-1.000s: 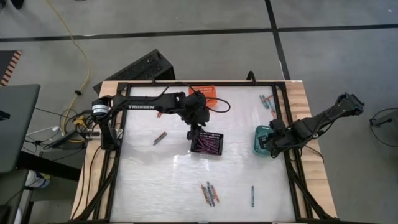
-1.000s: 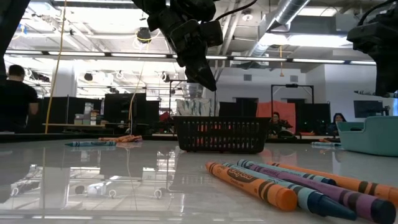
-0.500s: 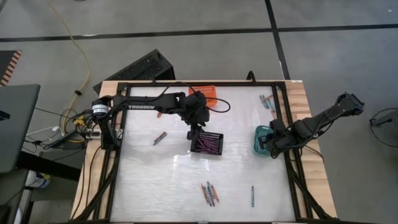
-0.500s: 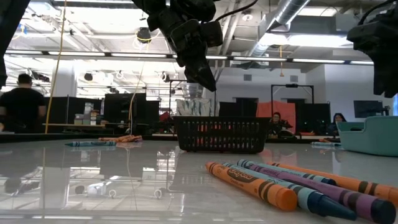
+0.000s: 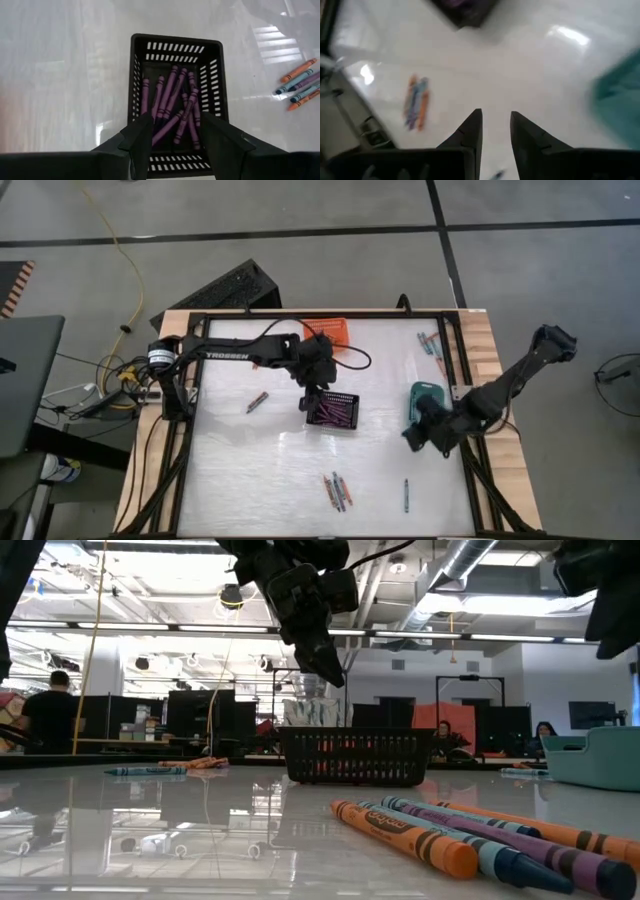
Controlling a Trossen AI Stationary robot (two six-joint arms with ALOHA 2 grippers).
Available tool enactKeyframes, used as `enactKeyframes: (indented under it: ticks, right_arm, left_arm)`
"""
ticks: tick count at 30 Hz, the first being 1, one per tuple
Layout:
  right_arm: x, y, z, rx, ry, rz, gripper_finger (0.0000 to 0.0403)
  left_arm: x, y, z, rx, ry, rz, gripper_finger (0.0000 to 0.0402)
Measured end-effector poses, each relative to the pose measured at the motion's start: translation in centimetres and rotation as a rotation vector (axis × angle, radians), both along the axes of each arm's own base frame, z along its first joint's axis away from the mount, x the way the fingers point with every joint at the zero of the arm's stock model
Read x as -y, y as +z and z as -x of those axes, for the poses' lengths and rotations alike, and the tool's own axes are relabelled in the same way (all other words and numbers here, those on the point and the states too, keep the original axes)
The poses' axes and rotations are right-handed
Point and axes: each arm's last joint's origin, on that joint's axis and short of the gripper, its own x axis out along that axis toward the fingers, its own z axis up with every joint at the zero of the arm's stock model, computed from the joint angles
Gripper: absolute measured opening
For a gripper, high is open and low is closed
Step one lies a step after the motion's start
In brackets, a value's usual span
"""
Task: Sort crayons
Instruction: Put the blue green crayon into the green bin
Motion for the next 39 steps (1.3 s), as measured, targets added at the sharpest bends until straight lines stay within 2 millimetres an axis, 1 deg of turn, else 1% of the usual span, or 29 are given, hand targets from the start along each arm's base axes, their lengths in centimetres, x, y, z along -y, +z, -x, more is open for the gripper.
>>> enactKeyframes:
  ticks: [3,6,11,14,18,23,26,30,32,36,39]
  right_arm:
    - [-1.9,-0.7,-1.0,0.033,0.035,-0.035,0.0095]
    - [-3.9,-1.6,-1.5,0.049,0.055,-0.078,0.0095]
    - [-6.6,-3.3,-1.4,0.029,0.062,-0.11,0.0095]
    - [-7.6,-4.3,-1.0,-0.009,0.042,-0.118,0.0095]
    - [-8.5,-5.3,-1.0,-0.026,0.031,-0.124,0.0095]
    - [-10.4,-6.6,-1.7,-0.001,0.05,-0.181,0.0095]
    - [-11.8,-7.1,-2.3,-0.037,0.06,-0.196,0.0095]
    - [-13.3,-7.3,-3.2,-0.092,0.085,-0.195,0.0095]
    - [-14.0,-6.9,-3.6,-0.115,0.081,-0.172,0.0095]
    - [-14.9,-5.2,-4.1,-0.177,0.066,-0.099,0.0095]
    - [-15.2,-4.0,-3.9,-0.281,-0.01,-0.039,0.0095]
  left_arm:
    - [0.1,0.0,0.0,-0.006,0.001,0.004,0.0153]
    - [0.2,-0.1,0.1,-0.017,0.001,0.006,0.0153]
    - [0.2,-0.2,0.2,-0.033,0.001,0.009,0.0153]
    - [0.2,-0.3,0.4,-0.049,-0.005,0.023,0.0153]
    - [0.3,-0.3,0.4,-0.046,-0.019,0.051,0.0153]
    - [0.3,-0.2,0.3,-0.038,0.005,0.067,0.0153]
    - [0.6,-0.2,0.3,-0.044,0.001,0.068,0.0153]
    - [1.0,-0.2,0.2,-0.051,-0.014,0.067,0.0153]
    - [1.2,-0.2,0.2,-0.051,-0.021,0.065,0.0153]
    - [1.6,-0.2,0.2,-0.047,-0.044,0.054,0.0153]
    - [1.8,-0.2,0.1,-0.044,-0.058,0.048,0.0153]
